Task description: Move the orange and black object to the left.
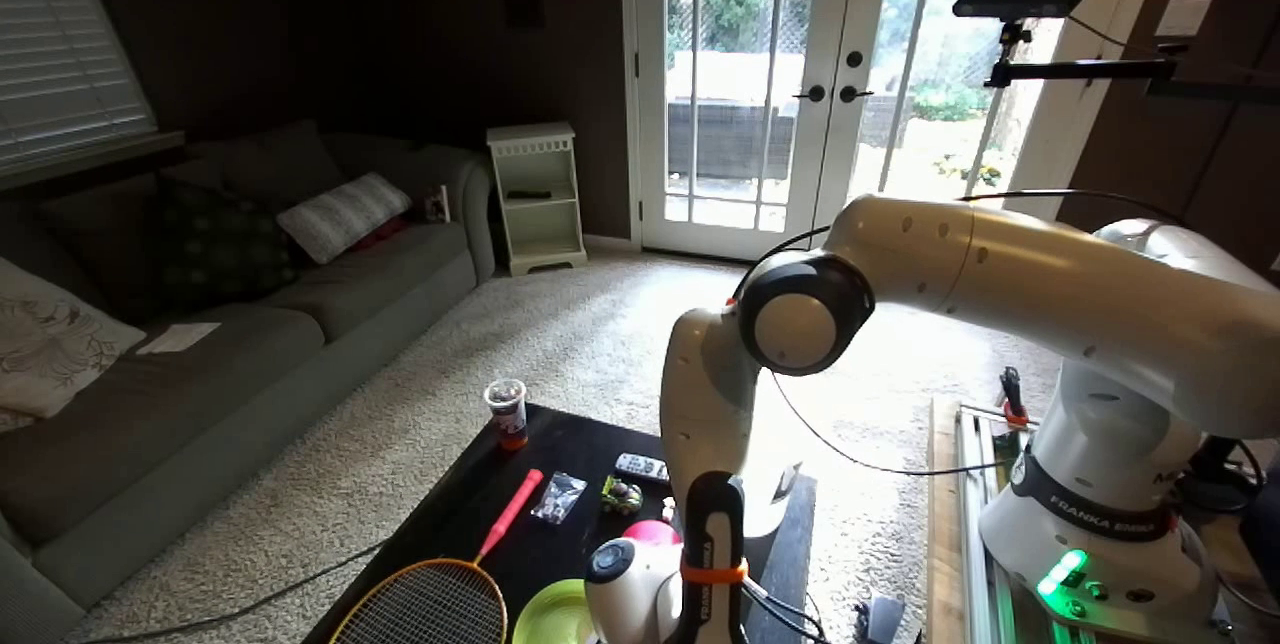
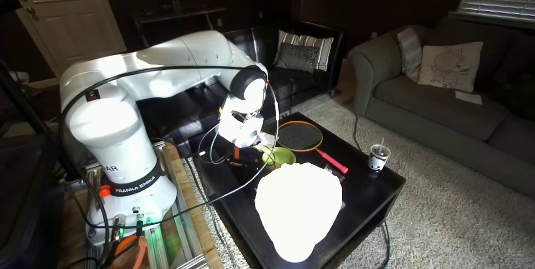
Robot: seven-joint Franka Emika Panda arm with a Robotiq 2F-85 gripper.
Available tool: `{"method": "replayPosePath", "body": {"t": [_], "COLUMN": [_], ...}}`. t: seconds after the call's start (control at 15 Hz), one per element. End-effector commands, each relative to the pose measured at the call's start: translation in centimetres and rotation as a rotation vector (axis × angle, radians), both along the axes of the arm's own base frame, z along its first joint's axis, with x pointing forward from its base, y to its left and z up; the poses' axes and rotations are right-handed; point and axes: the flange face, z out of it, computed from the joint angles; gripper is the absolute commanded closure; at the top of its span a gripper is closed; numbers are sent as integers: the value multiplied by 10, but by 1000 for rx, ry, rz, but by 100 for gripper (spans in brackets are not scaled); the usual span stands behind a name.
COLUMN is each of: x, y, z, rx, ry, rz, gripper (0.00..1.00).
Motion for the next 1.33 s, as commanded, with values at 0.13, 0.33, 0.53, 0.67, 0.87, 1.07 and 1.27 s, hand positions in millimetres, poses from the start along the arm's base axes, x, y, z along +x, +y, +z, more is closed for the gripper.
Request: {"method": "replayPosePath", "body": {"t": [0.13, 0.33, 0.53, 0.67, 0.87, 1.07, 1.27], "x": [-21, -24, -27, -28, -24, -20, -18], "y": [-12, -16, -17, -18, -19, -19, -22], "z": [-12, -12, -13, -13, -2, 23, 64], "rx": [109, 125, 128, 132, 143, 143, 136], "ry": [-46, -70, -81, -88, -116, -156, -223], "rz": [-82, -103, -109, -114, -120, -132, -169], "gripper": [44, 5, 0, 0, 0, 0, 0]}}
